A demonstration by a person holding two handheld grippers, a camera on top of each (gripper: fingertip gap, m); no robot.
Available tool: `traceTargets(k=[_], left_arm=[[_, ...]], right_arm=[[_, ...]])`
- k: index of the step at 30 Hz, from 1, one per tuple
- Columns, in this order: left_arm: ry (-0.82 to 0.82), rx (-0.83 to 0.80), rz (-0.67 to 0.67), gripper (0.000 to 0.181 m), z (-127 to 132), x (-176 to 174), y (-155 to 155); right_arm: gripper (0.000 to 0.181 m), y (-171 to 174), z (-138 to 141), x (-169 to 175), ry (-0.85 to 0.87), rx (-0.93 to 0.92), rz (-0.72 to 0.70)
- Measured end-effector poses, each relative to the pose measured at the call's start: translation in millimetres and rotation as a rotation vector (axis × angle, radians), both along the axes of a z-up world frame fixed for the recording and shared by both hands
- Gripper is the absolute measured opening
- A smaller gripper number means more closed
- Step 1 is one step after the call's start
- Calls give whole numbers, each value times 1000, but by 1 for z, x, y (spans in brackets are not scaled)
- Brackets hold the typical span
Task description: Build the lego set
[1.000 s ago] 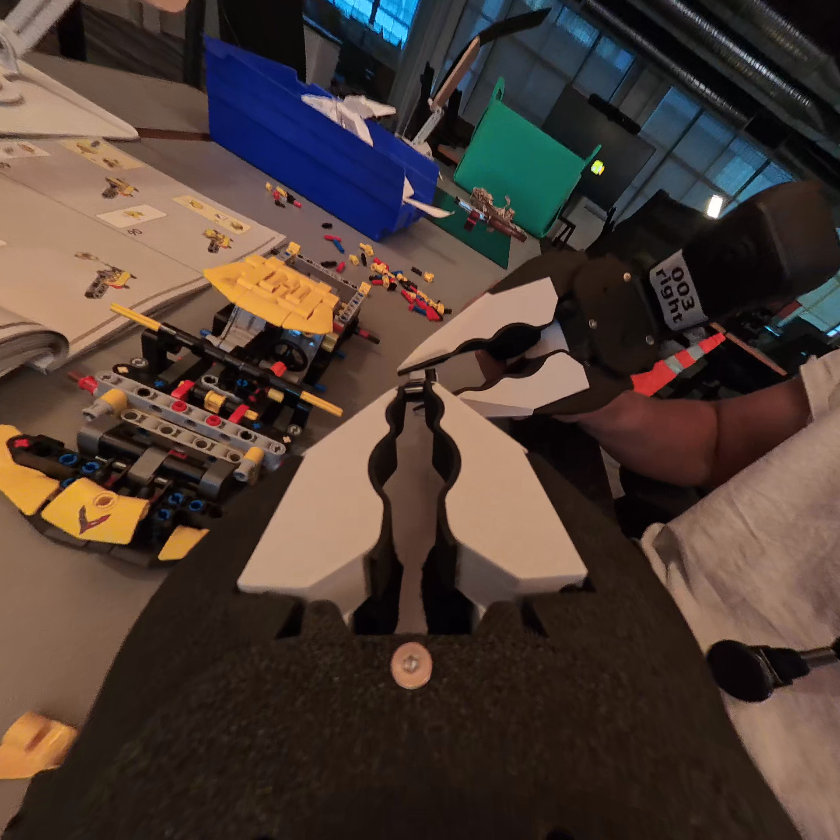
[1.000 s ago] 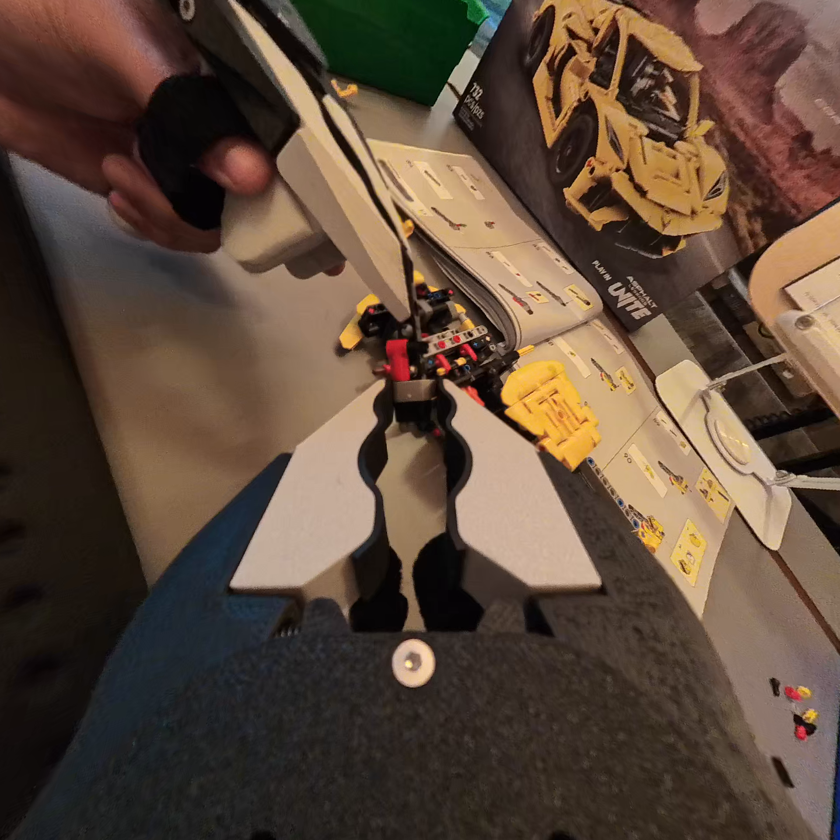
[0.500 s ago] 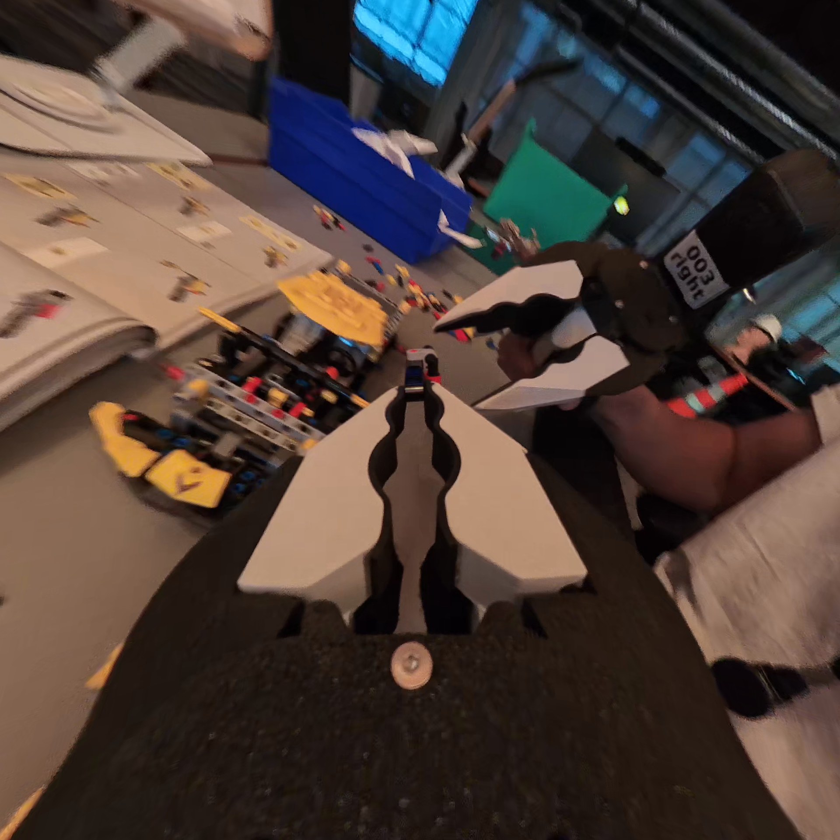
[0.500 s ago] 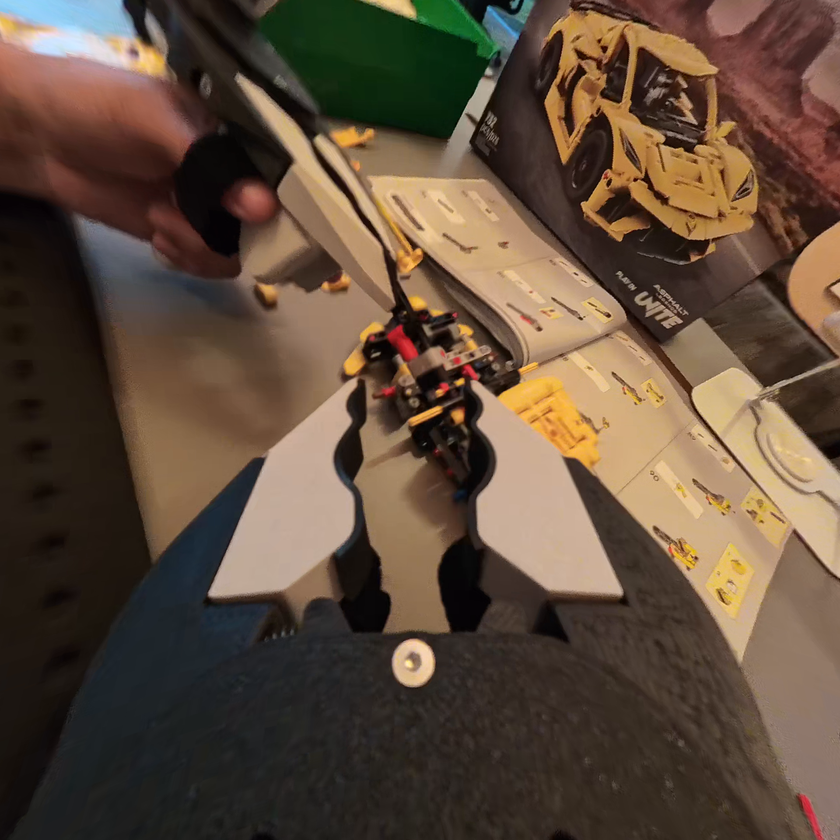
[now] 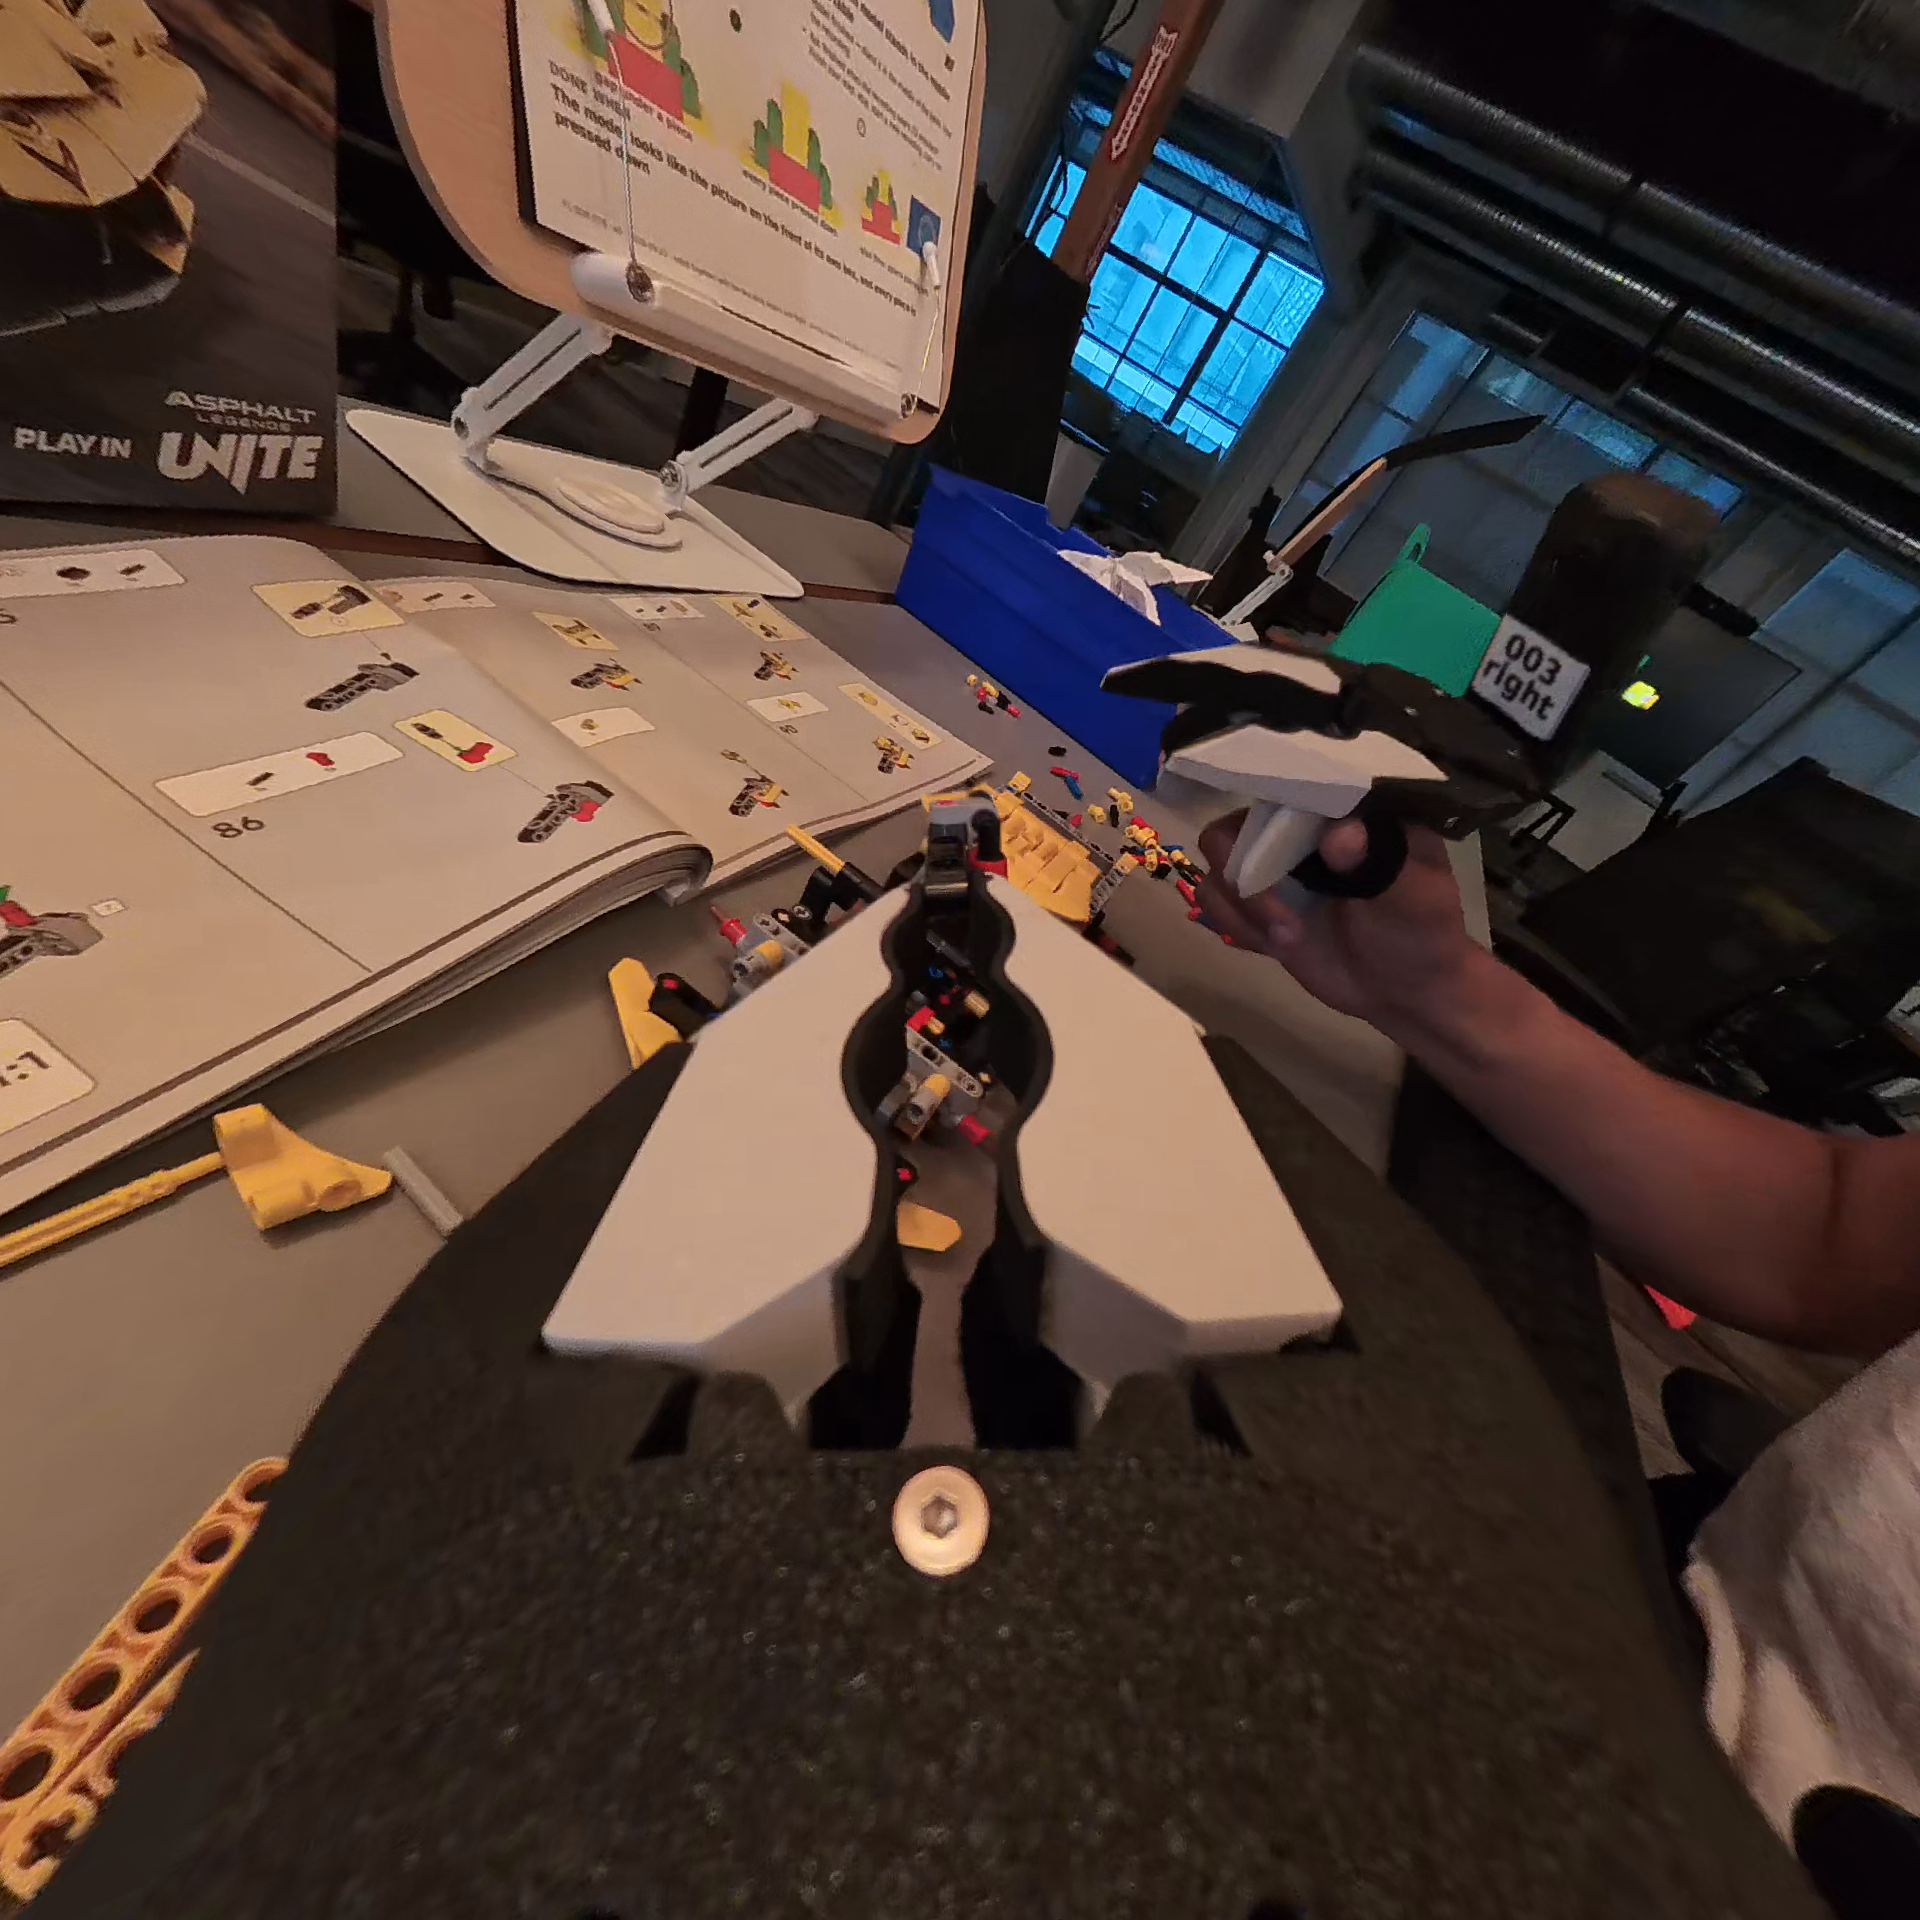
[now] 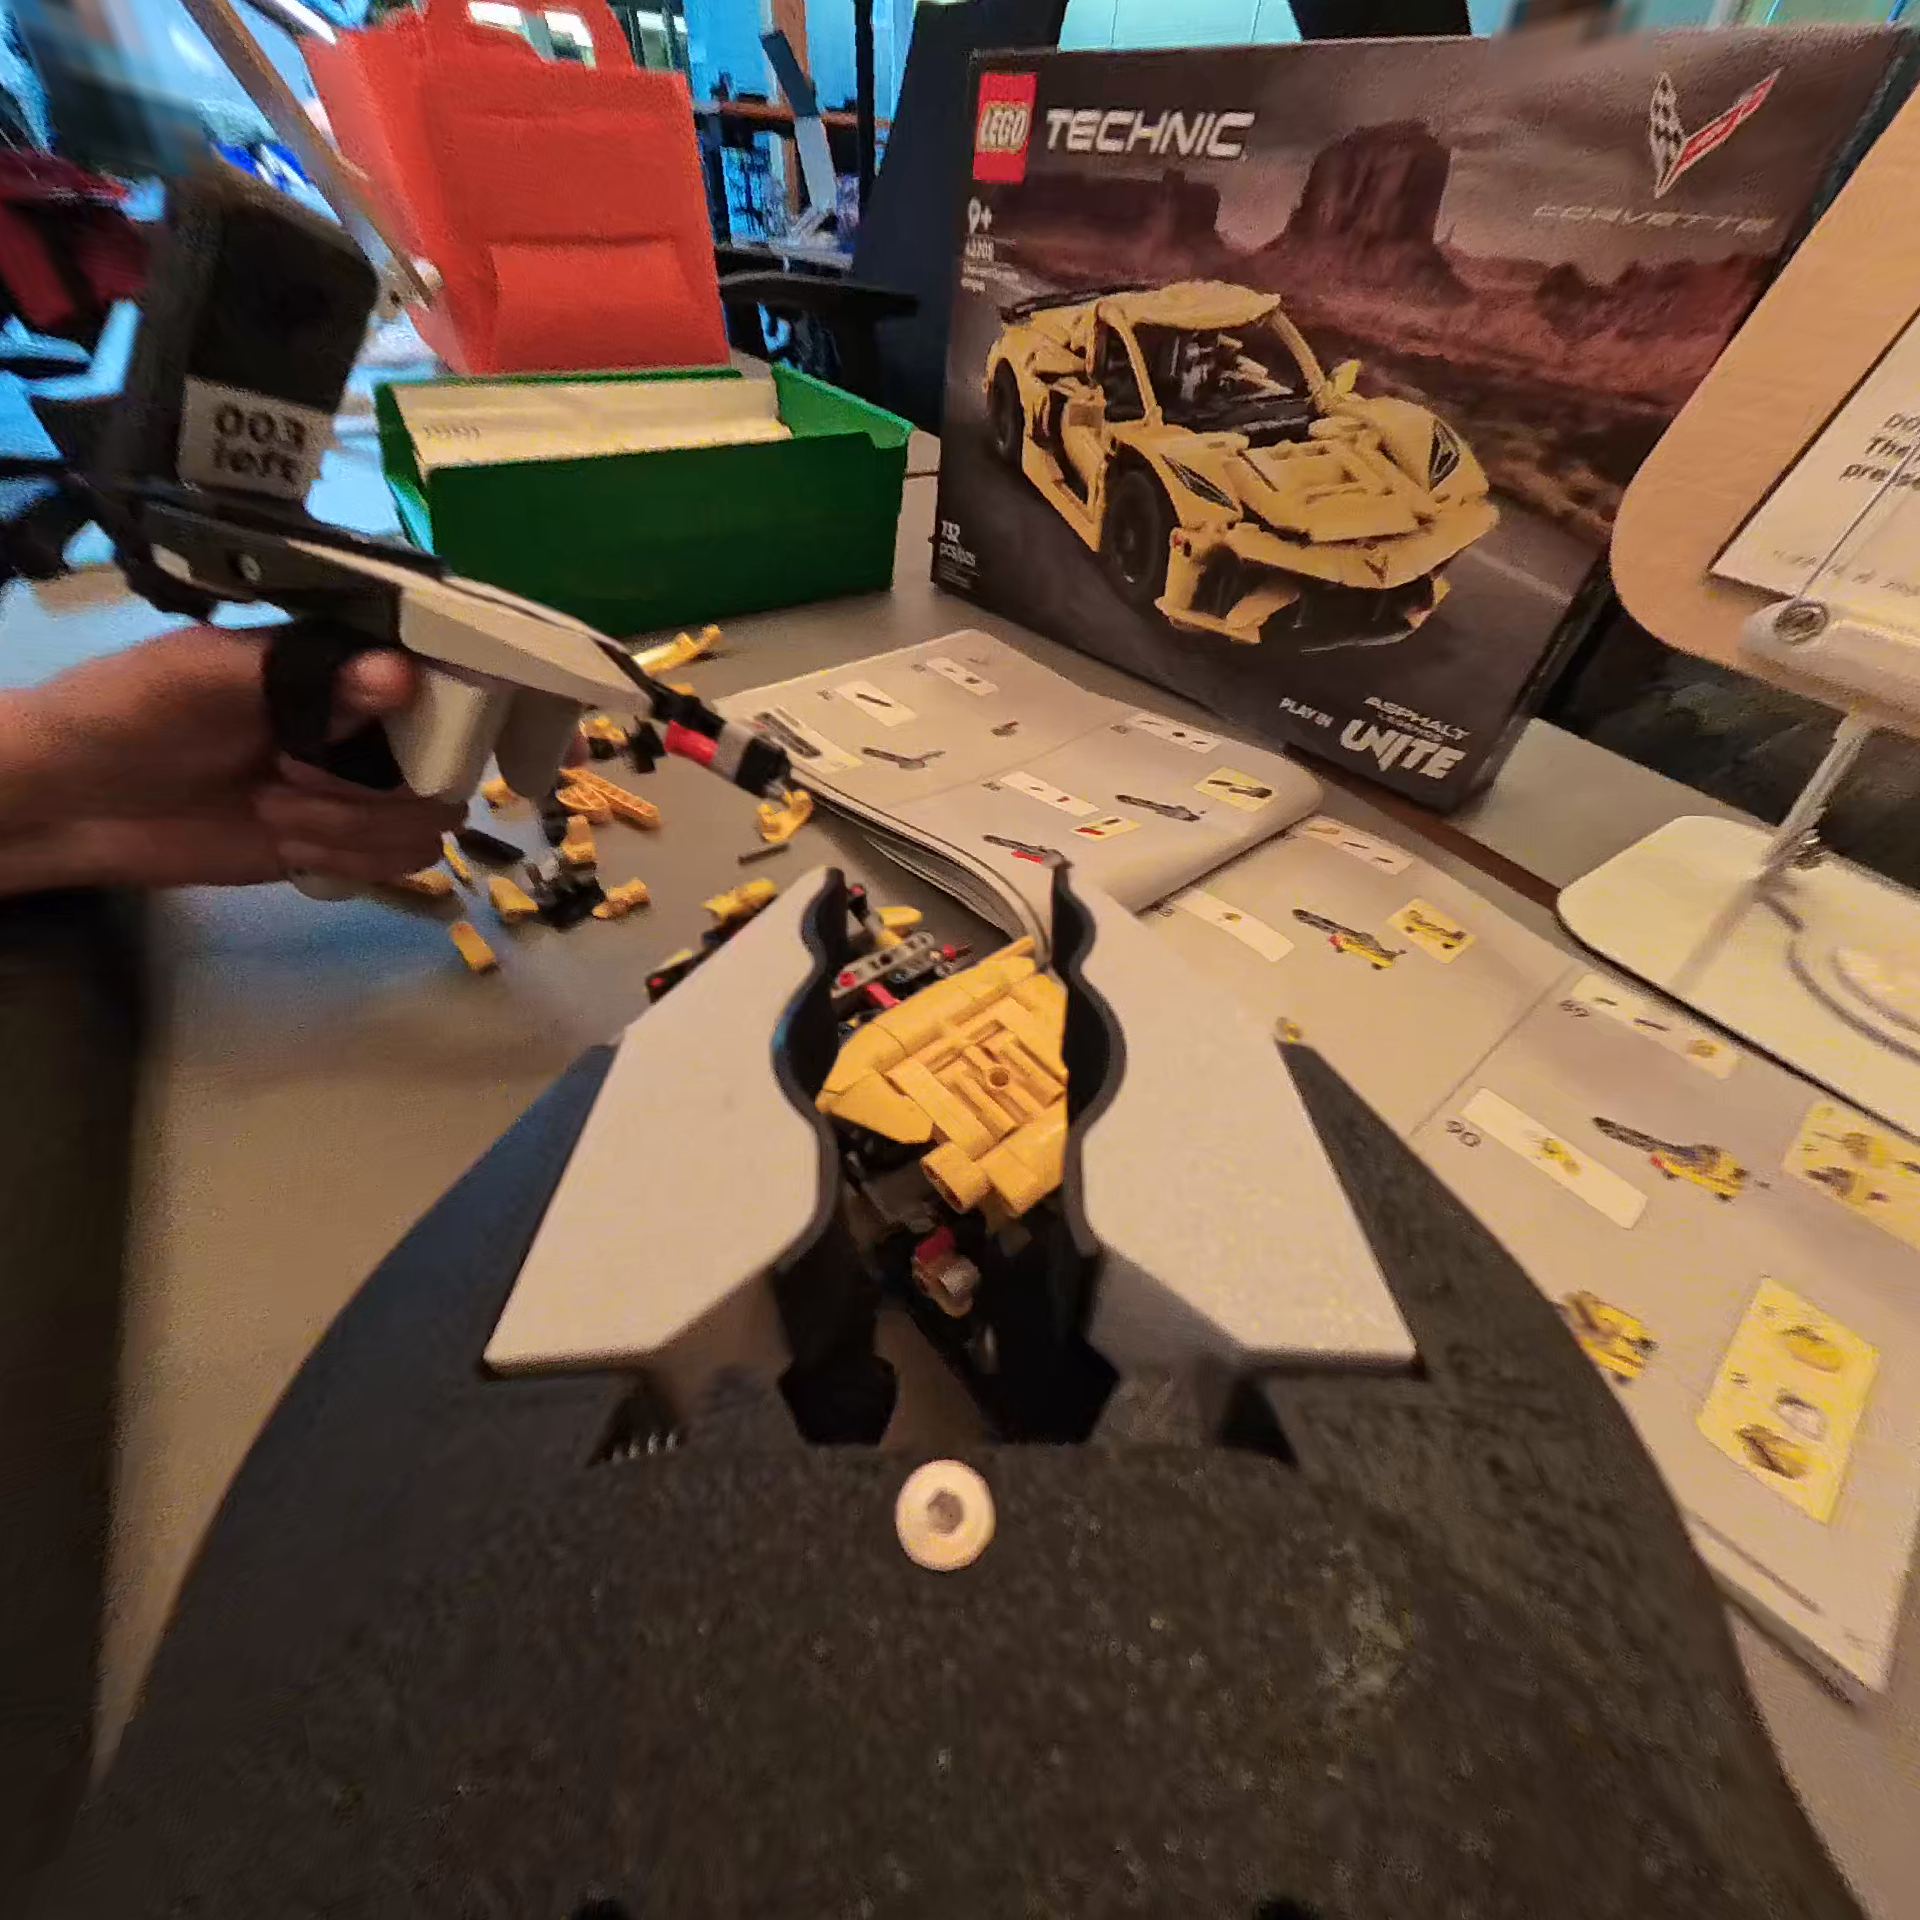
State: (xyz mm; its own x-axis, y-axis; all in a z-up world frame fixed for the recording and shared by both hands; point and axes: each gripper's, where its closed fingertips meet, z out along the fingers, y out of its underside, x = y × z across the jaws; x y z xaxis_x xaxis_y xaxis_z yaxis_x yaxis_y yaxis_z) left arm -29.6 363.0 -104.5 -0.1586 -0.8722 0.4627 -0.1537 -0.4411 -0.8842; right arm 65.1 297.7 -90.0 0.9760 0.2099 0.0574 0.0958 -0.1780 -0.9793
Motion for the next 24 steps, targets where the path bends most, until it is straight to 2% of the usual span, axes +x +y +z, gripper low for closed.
traceTargets(k=[8, 12, 16, 20, 24], left_arm=[[10, -31, -61, 7, -2, 1, -10], [21, -4, -135, 7, -5, 2, -26], [104, 140, -198, 7, -22, 5, -47], [117, 241, -405, 8, -31, -2, -94], [210, 423, -507, 8, -59, -7, -119]], right_arm=[[37, 0, -1, 5, -23, -14, -10], [37, -1, -4, 16, -40, -38, -52], [36, -2, -3, 33, -20, -43, -122], [36, -5, -3, 47, 45, -47, -159], [35, -7, 3, 52, 69, -26, -176]])
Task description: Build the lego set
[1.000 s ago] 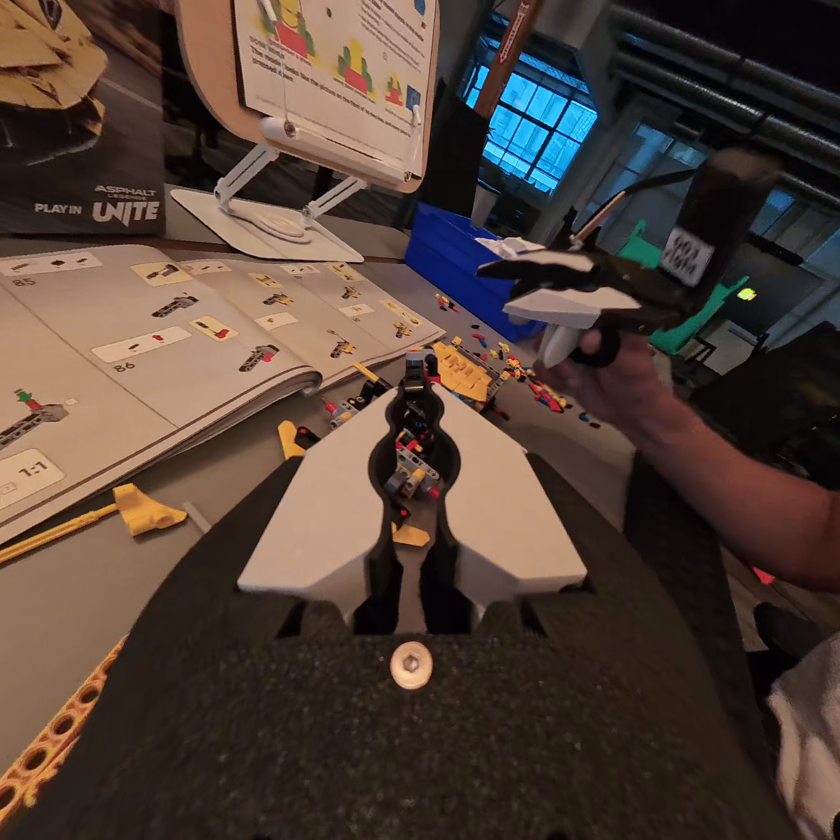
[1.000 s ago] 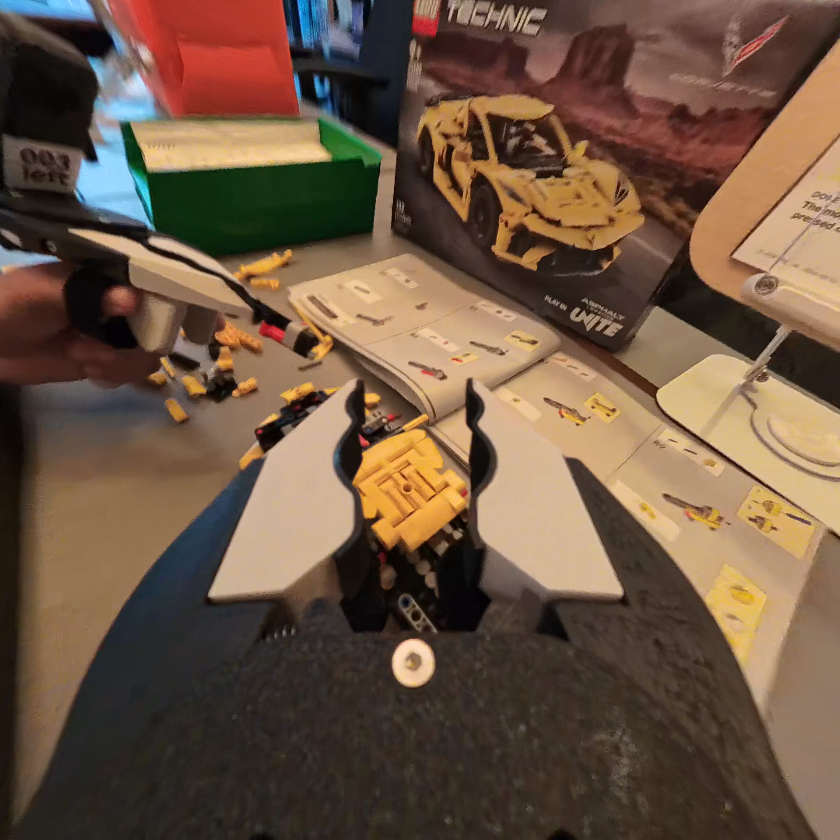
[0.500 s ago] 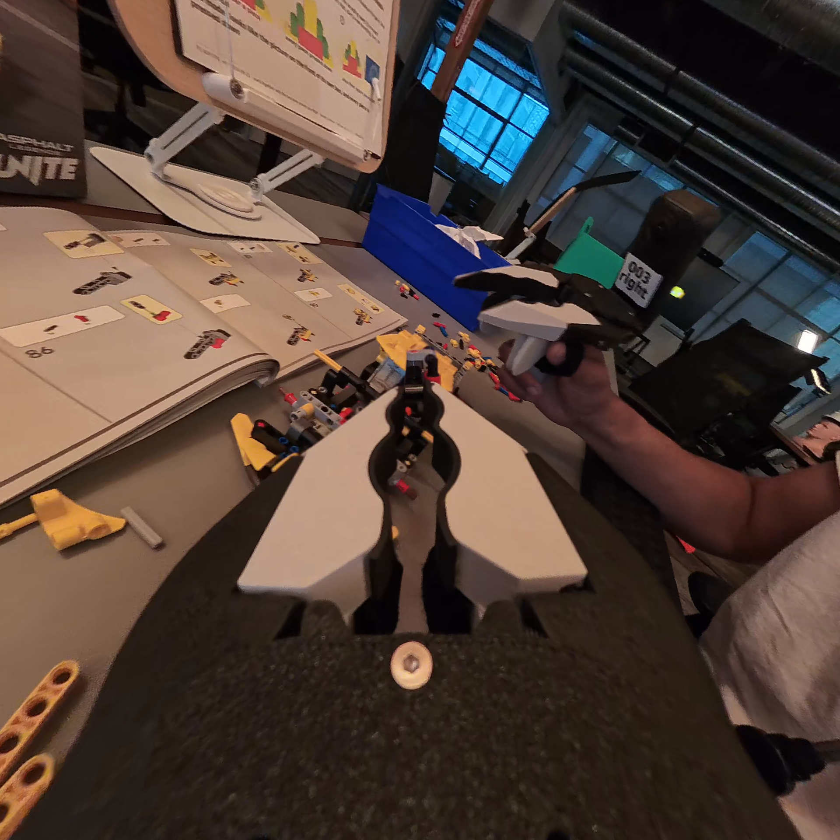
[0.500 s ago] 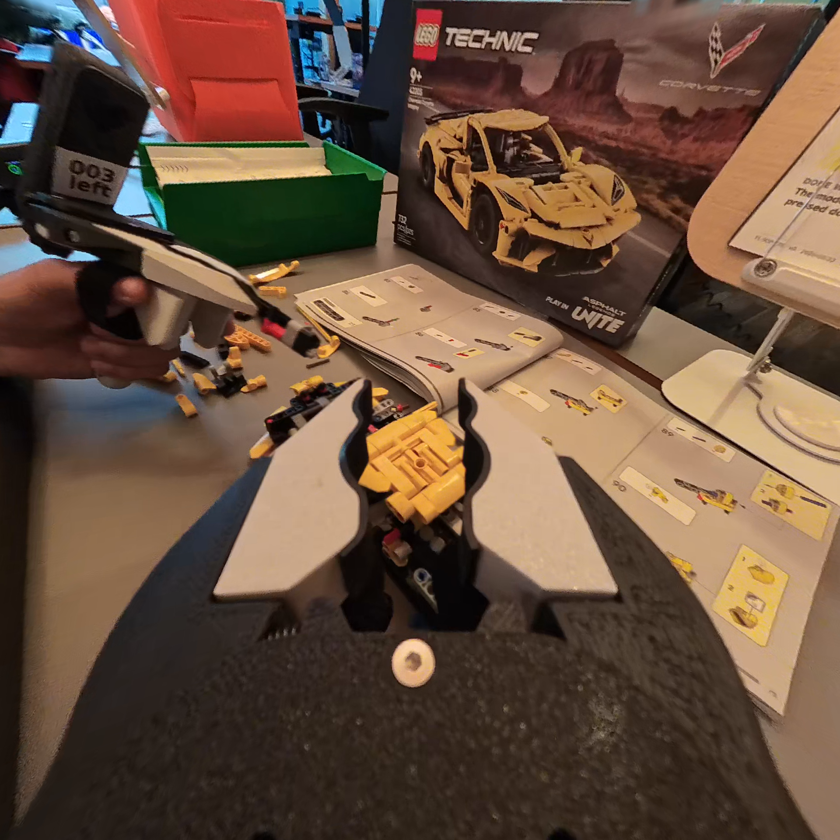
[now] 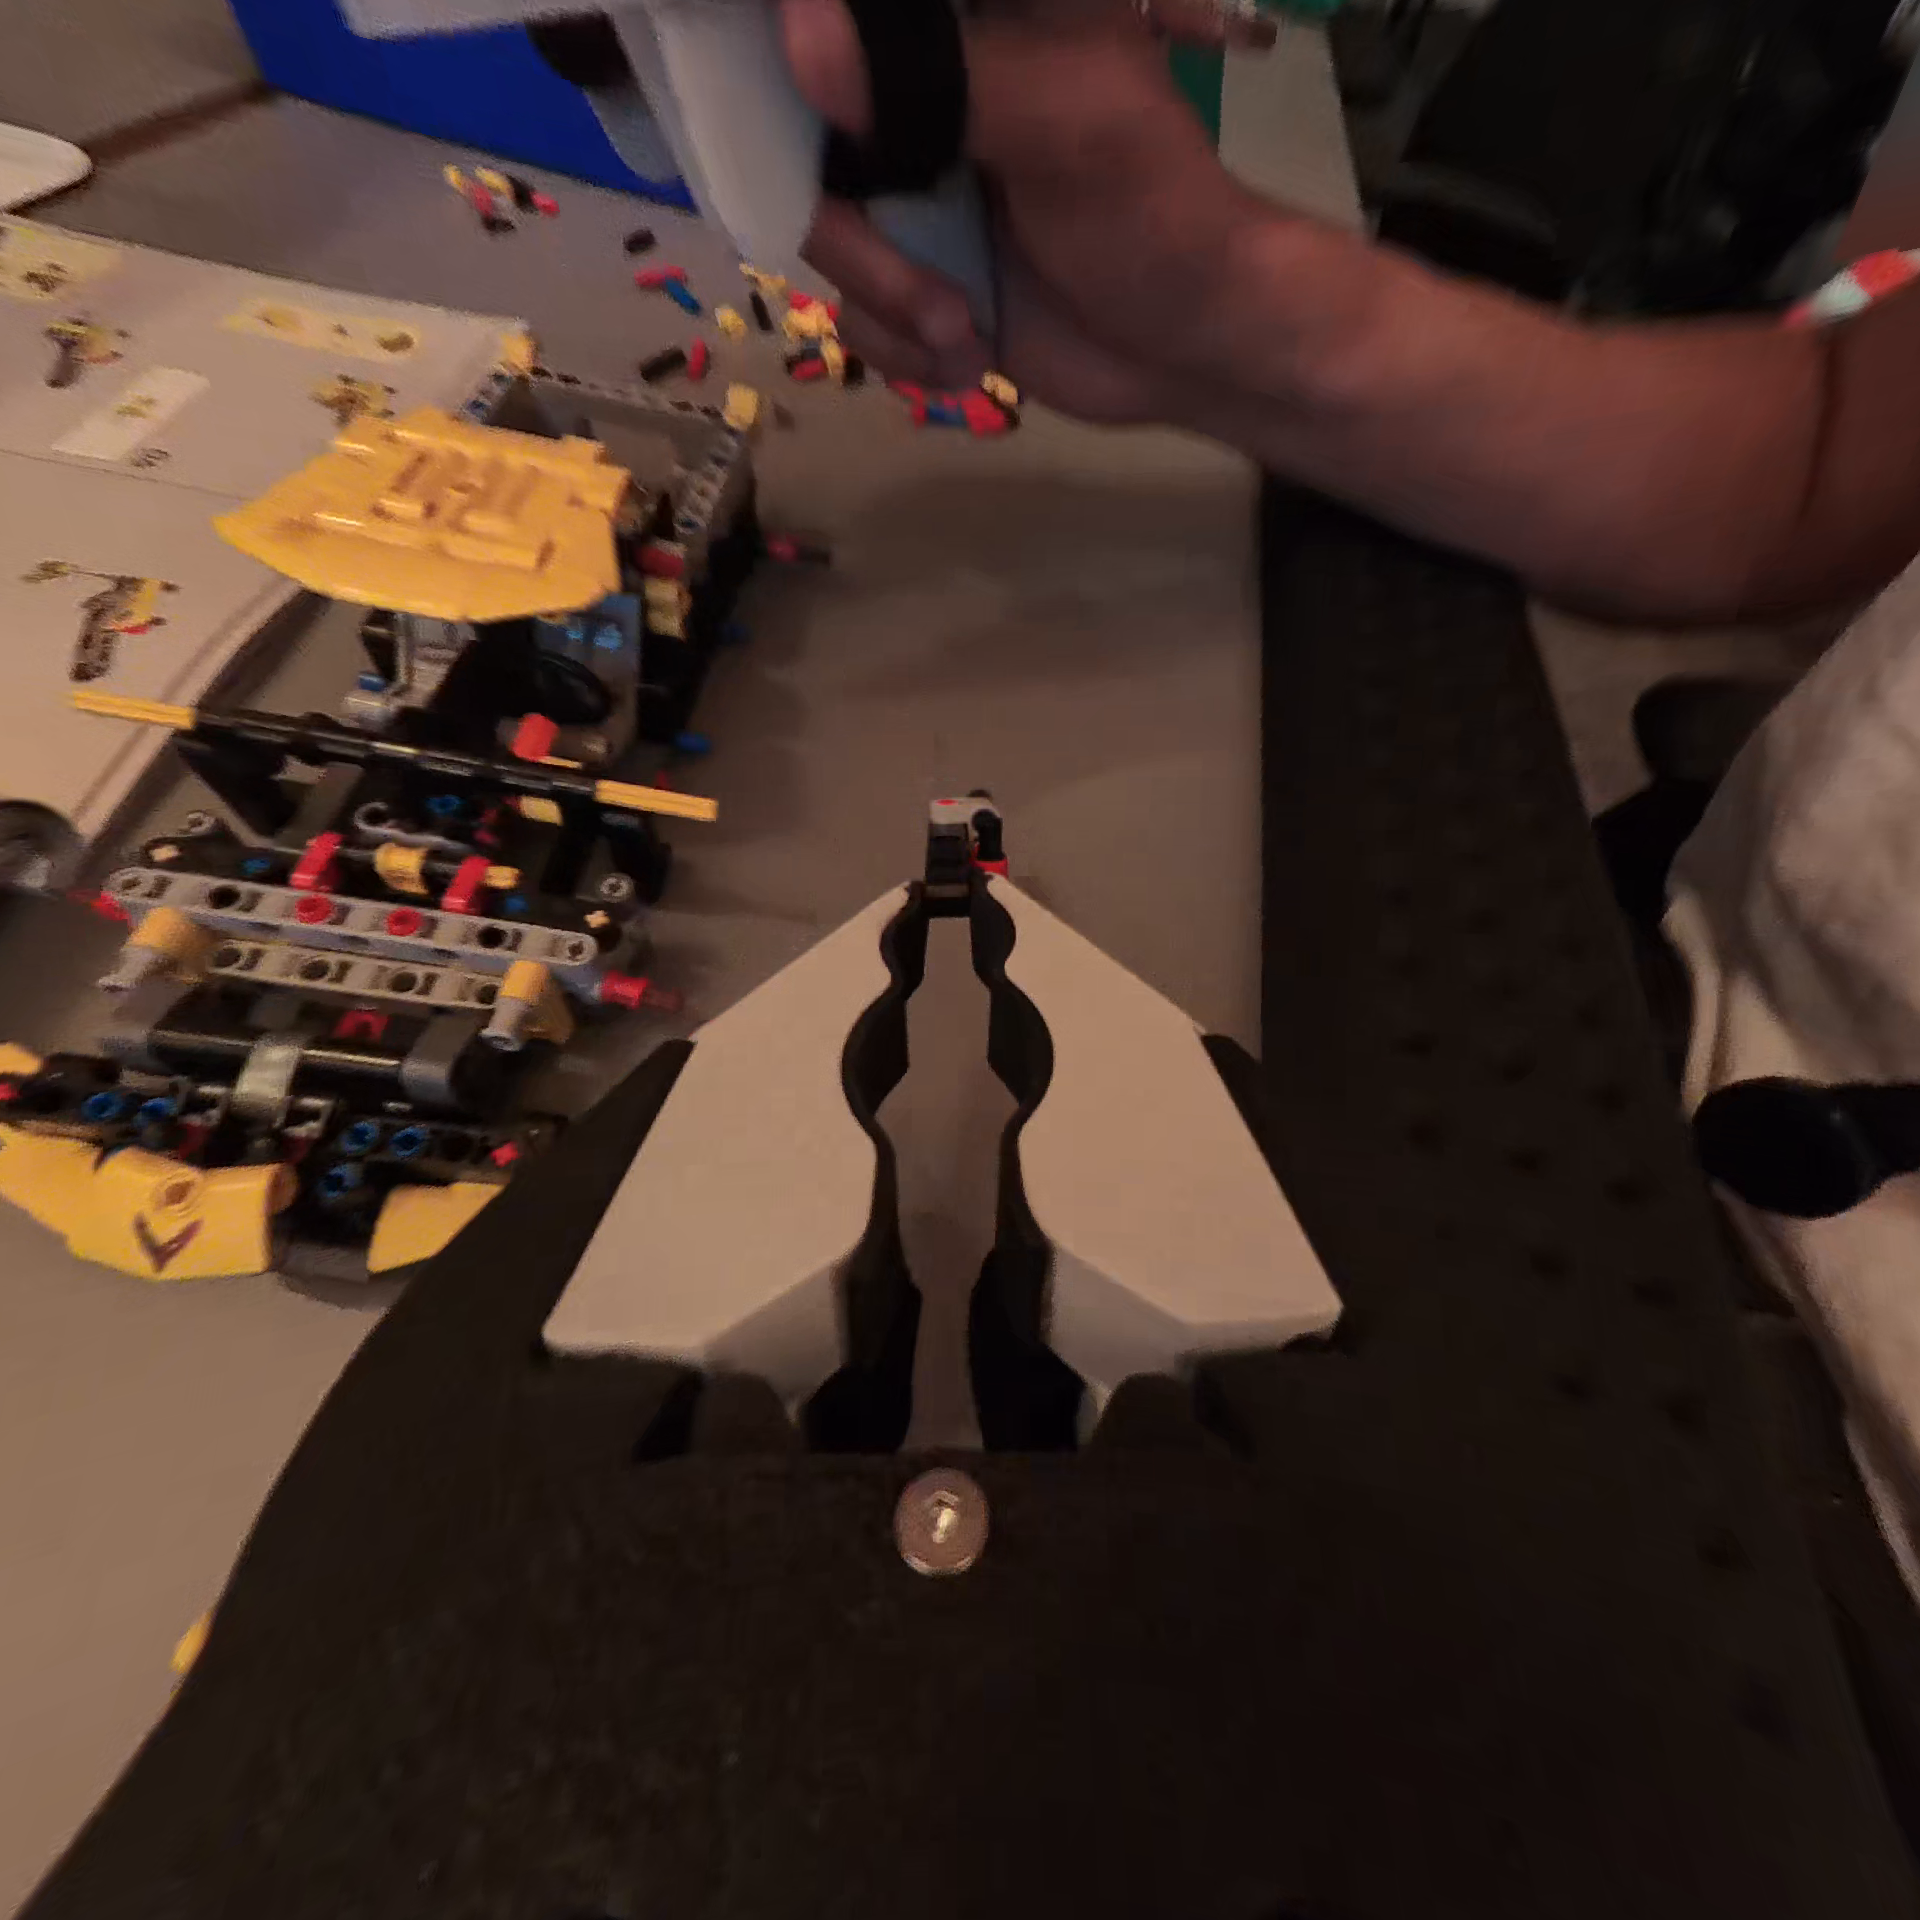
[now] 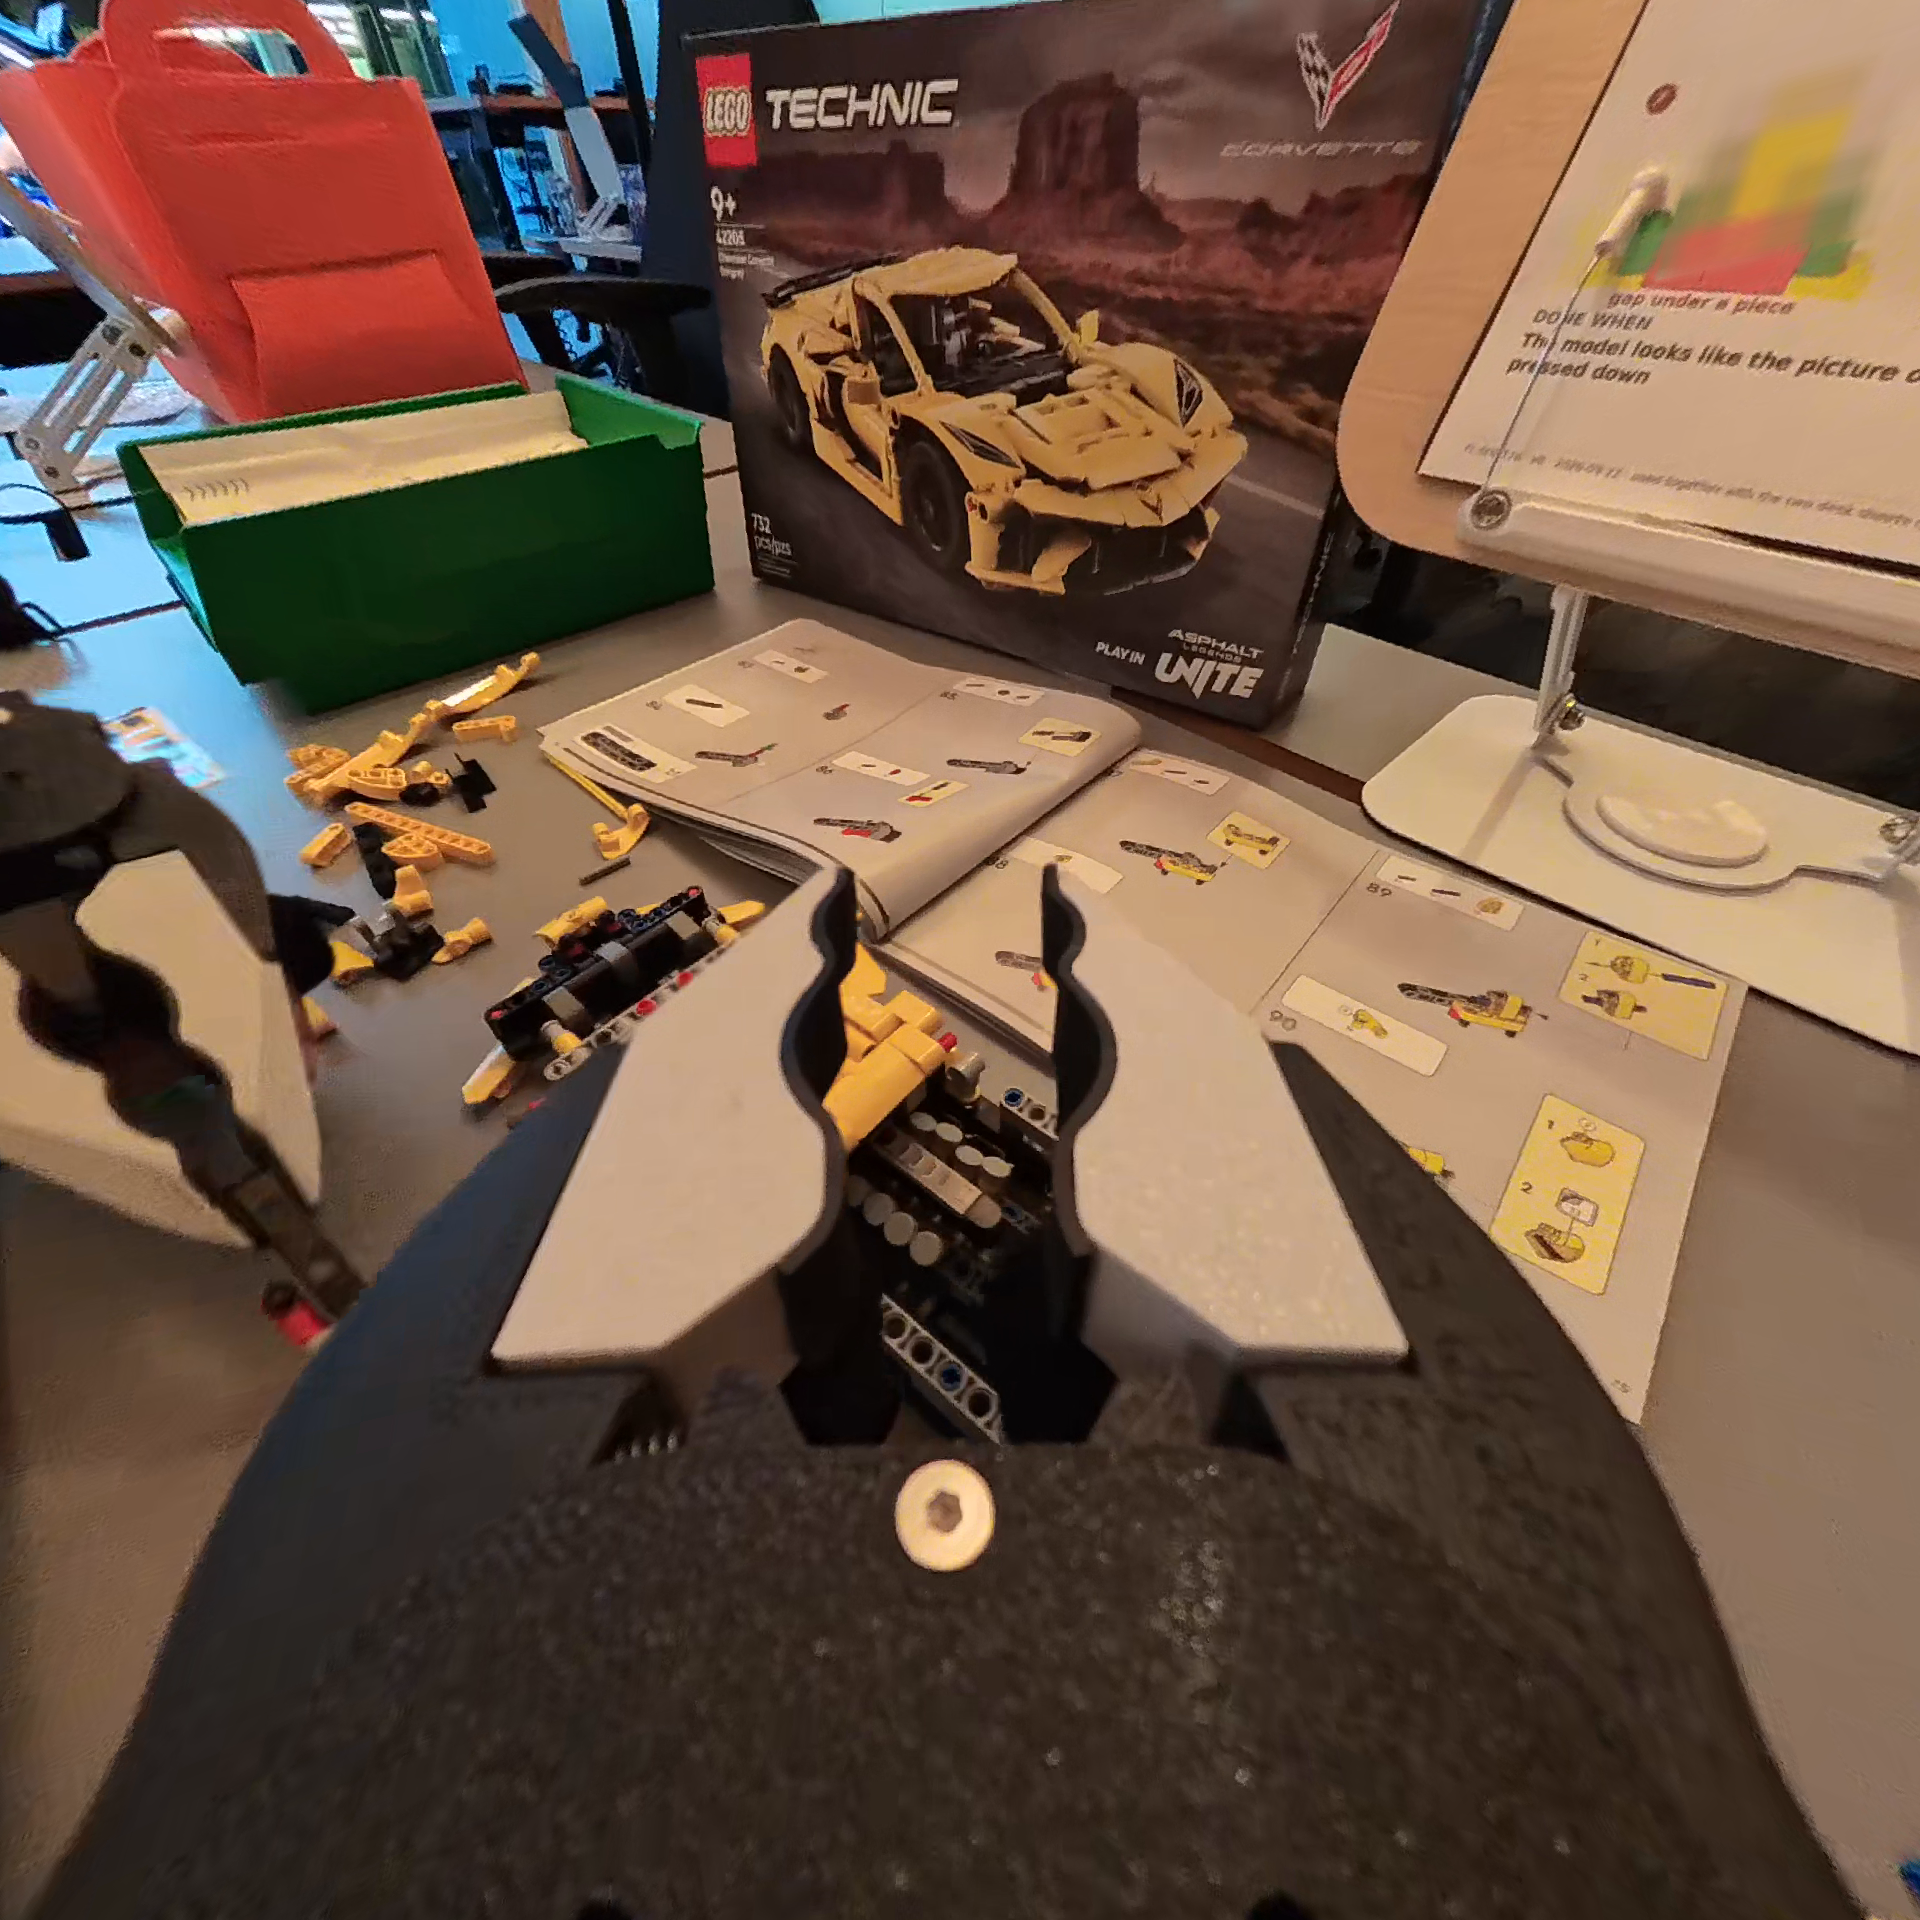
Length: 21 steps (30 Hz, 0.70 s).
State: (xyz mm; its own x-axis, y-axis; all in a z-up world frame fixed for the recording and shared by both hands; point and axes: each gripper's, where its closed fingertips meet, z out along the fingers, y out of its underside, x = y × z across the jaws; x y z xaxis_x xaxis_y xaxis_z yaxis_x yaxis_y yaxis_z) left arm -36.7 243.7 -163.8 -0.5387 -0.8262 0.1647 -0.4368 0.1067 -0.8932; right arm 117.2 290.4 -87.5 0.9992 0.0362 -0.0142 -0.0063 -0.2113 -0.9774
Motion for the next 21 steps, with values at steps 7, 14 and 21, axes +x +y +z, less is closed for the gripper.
traceTargets(k=[7, 14, 21], left_arm=[[89, 109, -42, 8, -26, -4, -10], [182, 210, -23, 8, -46, -4, -10], [218, 215, 17, 17, -45, -2, -15]], right_arm=[[35, -1, -1, 1, -2, -10, -1], [34, -1, -2, -2, 11, -18, 15], [34, -1, -4, -4, 31, -30, 32]])
